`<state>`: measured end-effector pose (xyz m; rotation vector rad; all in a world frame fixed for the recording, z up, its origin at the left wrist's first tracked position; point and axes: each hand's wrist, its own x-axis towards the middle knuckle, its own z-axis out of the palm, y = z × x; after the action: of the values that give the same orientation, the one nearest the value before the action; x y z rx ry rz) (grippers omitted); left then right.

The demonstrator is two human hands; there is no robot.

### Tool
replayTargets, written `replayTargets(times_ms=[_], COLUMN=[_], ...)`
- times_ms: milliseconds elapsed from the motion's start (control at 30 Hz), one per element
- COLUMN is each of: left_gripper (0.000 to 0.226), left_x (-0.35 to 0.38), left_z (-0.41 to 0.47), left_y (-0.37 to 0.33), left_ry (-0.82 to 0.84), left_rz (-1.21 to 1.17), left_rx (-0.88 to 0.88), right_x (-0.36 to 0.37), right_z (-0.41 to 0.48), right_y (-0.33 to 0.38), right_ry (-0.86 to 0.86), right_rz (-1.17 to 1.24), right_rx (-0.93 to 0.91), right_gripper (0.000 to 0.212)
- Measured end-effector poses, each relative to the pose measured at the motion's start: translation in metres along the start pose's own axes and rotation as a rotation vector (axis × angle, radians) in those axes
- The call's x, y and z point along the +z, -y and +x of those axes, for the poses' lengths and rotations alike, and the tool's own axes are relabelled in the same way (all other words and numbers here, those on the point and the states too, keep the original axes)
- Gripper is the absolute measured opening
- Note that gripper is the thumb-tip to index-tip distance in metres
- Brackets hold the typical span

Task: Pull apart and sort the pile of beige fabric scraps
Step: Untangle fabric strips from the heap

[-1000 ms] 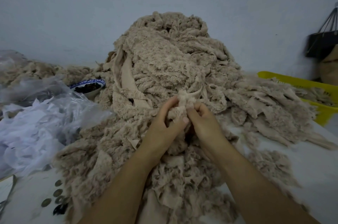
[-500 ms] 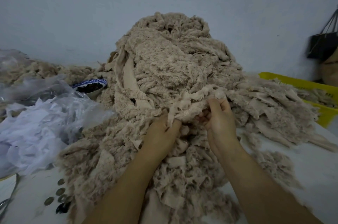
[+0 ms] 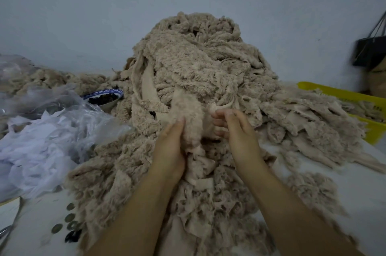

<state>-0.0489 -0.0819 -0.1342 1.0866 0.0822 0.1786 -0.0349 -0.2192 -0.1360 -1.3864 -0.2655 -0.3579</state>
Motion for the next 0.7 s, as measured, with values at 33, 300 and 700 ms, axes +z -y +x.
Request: replayTargets(times_ms=[33,300,700], left_gripper=[0.032,0.046,0.016], left_x=[-0.004,-0.006,-0.002], left_z=[0.003,-0.004,-0.004], left_y=[-0.003,-0.002,0.000], left_ry=[0.055,0.246,0.176], left_rz=[-0.173,-0.057,0.289], left_rx=[-0.111,-0.167,0.258], right_x=[0.000,0.004,0.010], right_z=[0.001,-0.009,-0.015], right_y=[-0.003,-0.004,0.004], right_ry=[-0.017,0.339,0.295], right_rz=[-0.036,0.004,-0.309], right_rx=[0.041,0.176,-0.044], right_gripper=[0.023,0.031,0.059])
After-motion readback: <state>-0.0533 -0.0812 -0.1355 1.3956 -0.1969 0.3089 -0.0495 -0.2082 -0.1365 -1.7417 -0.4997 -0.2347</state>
